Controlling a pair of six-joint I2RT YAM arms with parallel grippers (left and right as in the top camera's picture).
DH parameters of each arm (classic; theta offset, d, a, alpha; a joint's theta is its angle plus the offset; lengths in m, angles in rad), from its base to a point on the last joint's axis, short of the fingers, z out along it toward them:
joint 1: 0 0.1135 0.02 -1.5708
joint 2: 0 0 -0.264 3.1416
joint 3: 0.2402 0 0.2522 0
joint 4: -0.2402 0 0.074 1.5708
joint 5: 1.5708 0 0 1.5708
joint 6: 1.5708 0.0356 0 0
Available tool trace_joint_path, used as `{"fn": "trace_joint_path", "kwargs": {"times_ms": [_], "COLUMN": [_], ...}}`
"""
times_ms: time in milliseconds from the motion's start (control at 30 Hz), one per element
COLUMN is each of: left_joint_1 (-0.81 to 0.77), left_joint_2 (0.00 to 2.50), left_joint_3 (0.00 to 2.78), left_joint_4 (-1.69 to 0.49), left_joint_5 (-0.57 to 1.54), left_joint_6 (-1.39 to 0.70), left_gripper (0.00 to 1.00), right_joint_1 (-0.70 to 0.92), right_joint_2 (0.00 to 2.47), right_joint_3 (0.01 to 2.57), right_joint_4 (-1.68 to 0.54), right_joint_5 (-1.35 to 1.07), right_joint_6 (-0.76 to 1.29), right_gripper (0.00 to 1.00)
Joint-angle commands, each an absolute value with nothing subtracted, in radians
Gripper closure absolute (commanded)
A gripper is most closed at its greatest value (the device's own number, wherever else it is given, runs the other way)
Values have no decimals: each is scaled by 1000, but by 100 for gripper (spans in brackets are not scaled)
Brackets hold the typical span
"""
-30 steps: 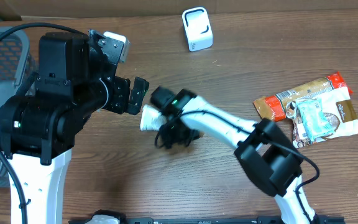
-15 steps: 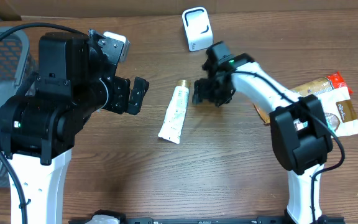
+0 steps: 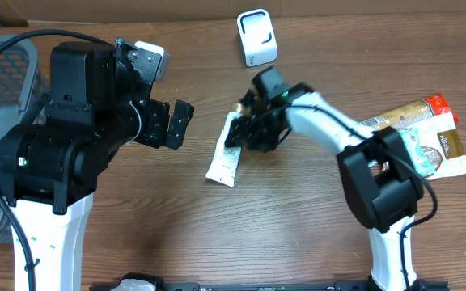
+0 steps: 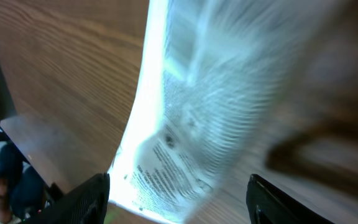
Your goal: Scan the item barcode
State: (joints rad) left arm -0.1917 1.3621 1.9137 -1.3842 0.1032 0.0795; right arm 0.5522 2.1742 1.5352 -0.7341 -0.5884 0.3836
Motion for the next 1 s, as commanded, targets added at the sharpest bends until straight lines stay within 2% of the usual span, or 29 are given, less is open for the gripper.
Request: {"fn": "trace_joint_path", "kwargs": {"times_ms": [0, 100, 200, 467, 500, 700, 833, 967], "left_joint_1": [-190, -190, -190, -190, -190, -190, -190, -190], "left_joint_2": [1370, 1370, 1370, 1370, 1370, 1370, 1370, 1370], "left_joint_3": [1914, 1914, 1914, 1914, 1914, 1914, 1914, 1914], "left_joint_4": [-1384, -1384, -1384, -1384, -1384, -1384, -1384, -1384], "left_joint_5": [101, 101, 101, 101, 101, 101, 101, 101], "left_joint_6": [67, 67, 67, 67, 67, 67, 67, 67], "left_gripper": [0, 0, 0, 1, 0, 0, 0, 0], "right_joint_1": [607, 652, 680, 673, 672, 616, 554, 523], "right_joint_2": [2179, 2179, 2179, 2179, 2179, 2172, 2151, 2143], "right_joint_3": [1439, 1340, 1259, 1185, 1185, 1213, 1299, 1406], "right_joint_4": [-661, -549, -455, -343, -342, -407, -604, -831], "right_joint_5": [-543, -477, -448, -419, -418, -509, -525, -410], "right_joint_6": [588, 742, 837, 898, 894, 698, 479, 269], "right_gripper": [29, 32, 39, 83, 86, 96, 96, 96]}}
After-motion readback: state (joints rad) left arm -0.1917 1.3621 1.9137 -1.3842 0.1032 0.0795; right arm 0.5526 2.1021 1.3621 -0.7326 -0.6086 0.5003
